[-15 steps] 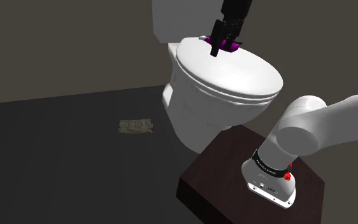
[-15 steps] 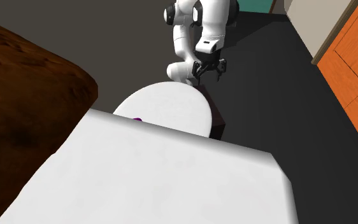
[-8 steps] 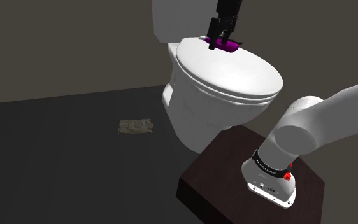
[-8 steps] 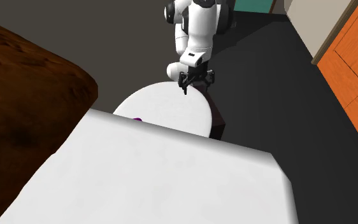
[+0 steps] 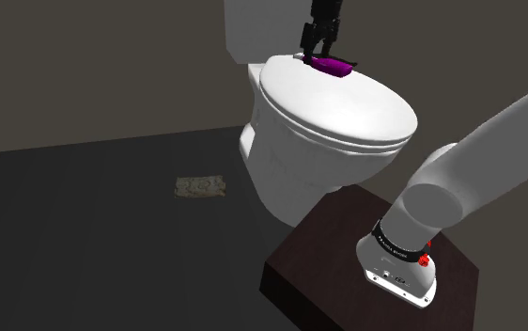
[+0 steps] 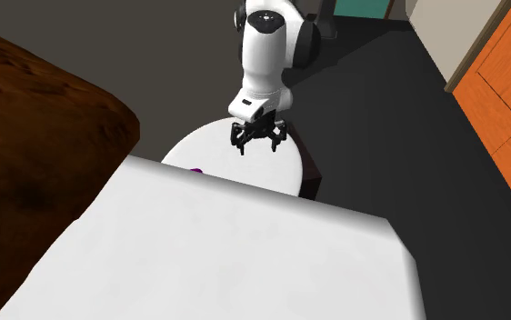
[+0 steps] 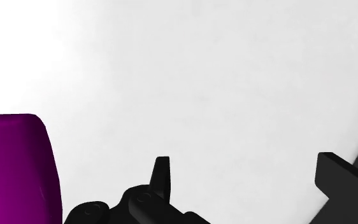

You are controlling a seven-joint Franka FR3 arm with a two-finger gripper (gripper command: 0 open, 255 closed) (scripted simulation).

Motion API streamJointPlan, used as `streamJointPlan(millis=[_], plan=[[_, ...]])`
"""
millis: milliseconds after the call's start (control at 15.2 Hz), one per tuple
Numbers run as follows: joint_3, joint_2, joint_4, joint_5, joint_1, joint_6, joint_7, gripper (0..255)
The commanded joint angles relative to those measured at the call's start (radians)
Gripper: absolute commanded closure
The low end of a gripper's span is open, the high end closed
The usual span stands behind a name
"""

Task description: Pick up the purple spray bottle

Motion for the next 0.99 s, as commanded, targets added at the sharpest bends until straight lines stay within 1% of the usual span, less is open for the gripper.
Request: streamJointPlan(millis=[0, 264, 528, 726, 924], plan=[[-0.025, 0.067, 0.058, -0.007, -0.012, -0.001, -0.034, 0], [-0.067, 0.216, 0.200, -0.007, -0.036, -0.016, -0.097, 0], [-0.102, 0.375, 0.369, 0.006, -0.067, -0.046, -0.160, 0], [-0.123, 0.505, 0.520, 0.022, -0.099, -0.082, -0.206, 0], [-0.139, 0.650, 0.703, 0.044, -0.140, -0.136, -0.251, 0]])
